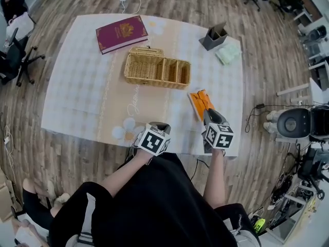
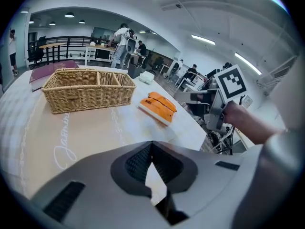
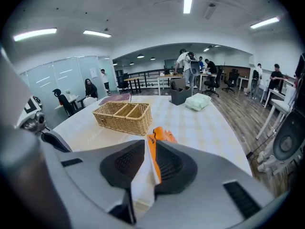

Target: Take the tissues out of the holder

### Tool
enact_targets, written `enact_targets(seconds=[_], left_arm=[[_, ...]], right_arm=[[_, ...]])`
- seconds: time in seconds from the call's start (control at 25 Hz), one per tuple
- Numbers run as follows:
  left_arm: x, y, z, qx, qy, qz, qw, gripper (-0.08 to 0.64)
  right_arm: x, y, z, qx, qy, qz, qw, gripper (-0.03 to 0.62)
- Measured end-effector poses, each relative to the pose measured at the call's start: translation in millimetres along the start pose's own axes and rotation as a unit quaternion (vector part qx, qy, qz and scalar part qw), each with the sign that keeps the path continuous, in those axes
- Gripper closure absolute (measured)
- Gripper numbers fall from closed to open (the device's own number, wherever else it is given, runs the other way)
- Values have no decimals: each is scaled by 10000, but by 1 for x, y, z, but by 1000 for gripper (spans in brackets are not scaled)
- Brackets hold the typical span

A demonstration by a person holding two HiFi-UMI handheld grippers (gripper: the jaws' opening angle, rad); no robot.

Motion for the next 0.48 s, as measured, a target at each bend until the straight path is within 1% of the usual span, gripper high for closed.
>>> enact_targets(seconds=[0.2,0.36,0.48], left_arm=[[1,0,2,-205,87,184,9996,560],[-2,-1,2,-365,164,347,9986,560],[-5,-3,-1,-495,175,483,9974,560]], right_arm=[[23,19,14,-208,-144,129,9996,509],[42,30,25,-488,-258,220,9982,511],[54,37,33,-518,-302,290,9978,511]])
Point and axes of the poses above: the fingertips, and each gripper's own axes: x backward along the fingers, y to its left, z out of its underside, the point moved 8 cm from there along x, backward along the fingers, and after that the axes turned 9 degrees about z, right-handed, at the moved point
